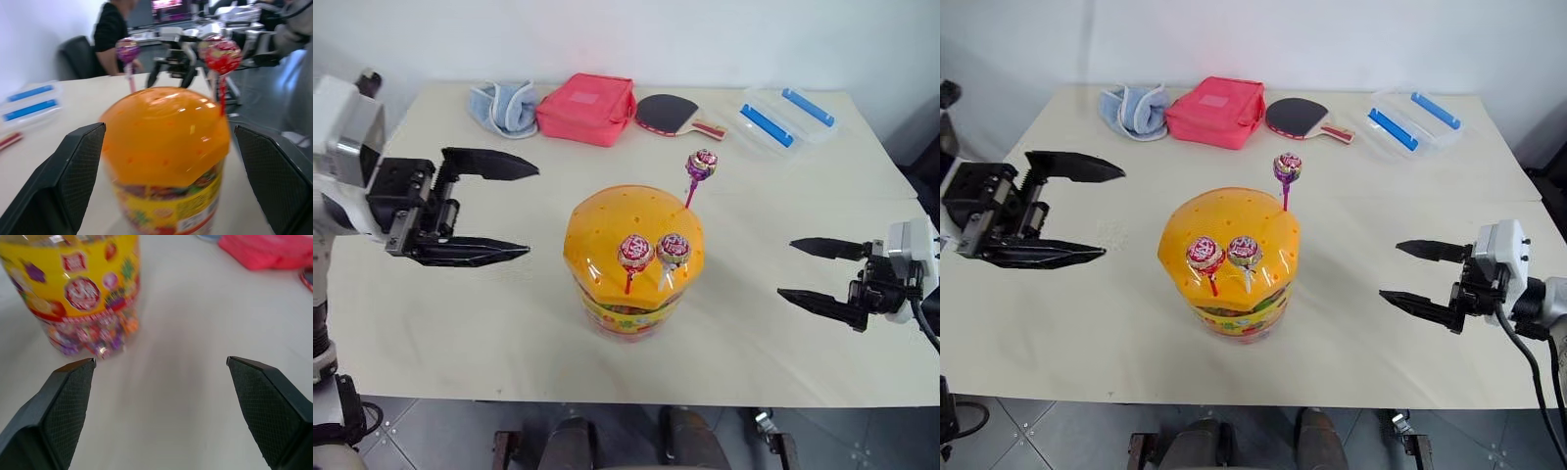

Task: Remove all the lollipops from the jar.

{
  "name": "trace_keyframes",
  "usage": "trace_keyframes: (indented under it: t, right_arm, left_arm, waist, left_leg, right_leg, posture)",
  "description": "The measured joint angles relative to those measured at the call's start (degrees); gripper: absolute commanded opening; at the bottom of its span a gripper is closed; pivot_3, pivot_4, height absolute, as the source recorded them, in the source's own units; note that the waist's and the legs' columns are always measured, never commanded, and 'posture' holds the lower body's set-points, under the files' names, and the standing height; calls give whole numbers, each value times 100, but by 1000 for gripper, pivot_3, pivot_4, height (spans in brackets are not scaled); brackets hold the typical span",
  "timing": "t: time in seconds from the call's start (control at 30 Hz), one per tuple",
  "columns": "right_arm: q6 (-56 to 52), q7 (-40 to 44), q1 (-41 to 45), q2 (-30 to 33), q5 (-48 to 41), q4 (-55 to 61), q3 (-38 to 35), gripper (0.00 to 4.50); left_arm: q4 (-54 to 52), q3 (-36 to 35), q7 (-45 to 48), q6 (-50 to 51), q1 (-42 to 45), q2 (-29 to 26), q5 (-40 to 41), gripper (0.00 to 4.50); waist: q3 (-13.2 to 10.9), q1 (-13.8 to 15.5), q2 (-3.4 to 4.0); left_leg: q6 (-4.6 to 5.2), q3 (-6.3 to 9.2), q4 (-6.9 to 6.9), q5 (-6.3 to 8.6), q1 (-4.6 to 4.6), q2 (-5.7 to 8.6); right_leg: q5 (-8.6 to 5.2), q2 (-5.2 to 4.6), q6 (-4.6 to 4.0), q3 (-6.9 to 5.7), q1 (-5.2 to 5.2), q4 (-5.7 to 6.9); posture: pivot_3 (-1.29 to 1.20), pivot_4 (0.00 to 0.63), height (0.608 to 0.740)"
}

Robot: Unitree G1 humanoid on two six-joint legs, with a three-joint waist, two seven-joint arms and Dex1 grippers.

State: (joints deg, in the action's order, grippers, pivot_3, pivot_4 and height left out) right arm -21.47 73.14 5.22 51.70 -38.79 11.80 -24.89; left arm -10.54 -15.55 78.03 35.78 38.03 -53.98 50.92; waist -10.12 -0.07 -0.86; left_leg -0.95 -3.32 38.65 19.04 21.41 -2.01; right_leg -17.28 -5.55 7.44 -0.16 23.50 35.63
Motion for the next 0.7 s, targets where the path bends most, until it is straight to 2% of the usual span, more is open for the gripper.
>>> trace_keyframes:
  t: [0.27,0.4,0.7]
  right_arm:
    - [-414,-54,67,71,-644,628,-46,4493]
    - [-650,-194,14,71,-1066,1177,-218,4493]
    - [-890,-695,-105,77,-1597,1868,-431,4493]
  left_arm:
    - [-207,548,-61,296,238,391,161,4500]
    - [-388,789,-268,487,538,853,375,4500]
    - [-701,1263,-292,999,629,858,565,4500]
  waist:
    - [0,2,0]
    - [0,13,-1]
    - [0,0,-1]
  left_leg:
    - [4,1,19,2,2,1]
    - [6,2,28,4,5,1]
    - [10,1,35,6,2,5]
  right_leg:
    - [2,3,4,12,-2,4]
    - [4,4,8,16,-3,7]
    - [7,7,13,32,-4,3]
  posture:
    - [0,150,740]
    - [0,150,740]
    - [0,150,740]
